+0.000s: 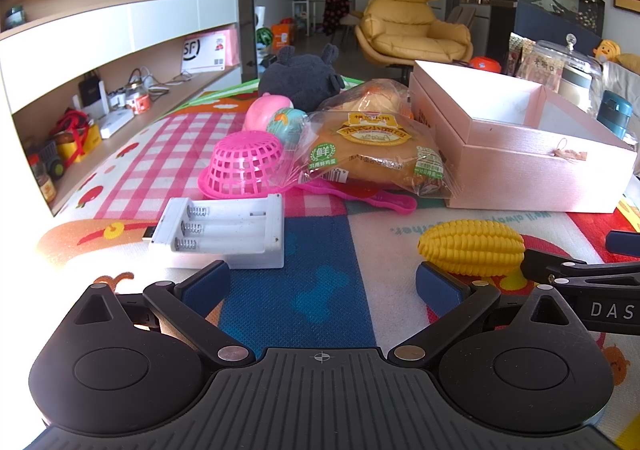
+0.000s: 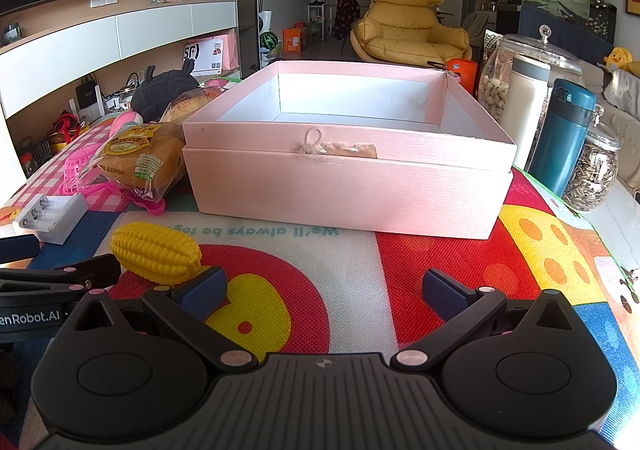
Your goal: Organize objects
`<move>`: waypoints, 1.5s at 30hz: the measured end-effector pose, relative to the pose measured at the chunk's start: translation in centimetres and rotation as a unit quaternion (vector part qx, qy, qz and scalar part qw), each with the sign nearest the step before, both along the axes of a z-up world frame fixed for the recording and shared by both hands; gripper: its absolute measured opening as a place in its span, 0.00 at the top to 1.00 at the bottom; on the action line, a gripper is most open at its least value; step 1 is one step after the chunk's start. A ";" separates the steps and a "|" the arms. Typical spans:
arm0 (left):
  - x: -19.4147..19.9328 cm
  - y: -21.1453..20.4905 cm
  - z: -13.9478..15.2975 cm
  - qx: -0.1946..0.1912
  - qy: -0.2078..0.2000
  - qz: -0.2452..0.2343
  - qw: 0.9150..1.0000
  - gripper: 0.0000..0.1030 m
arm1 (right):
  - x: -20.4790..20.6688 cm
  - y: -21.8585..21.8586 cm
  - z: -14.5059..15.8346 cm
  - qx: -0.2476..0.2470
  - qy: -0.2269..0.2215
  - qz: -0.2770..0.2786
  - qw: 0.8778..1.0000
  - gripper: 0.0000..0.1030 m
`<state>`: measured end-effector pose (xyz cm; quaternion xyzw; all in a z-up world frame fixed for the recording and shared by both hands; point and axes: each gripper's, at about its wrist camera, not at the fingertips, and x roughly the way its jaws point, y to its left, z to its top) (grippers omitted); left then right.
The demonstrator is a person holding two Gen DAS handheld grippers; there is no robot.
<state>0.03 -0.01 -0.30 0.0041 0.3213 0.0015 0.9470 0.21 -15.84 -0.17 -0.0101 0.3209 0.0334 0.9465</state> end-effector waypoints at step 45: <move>1.3 7.0 2.7 -0.056 0.029 -0.095 0.993 0.01 | -0.2 -0.9 0.8 0.005 0.041 0.053 0.998 0.00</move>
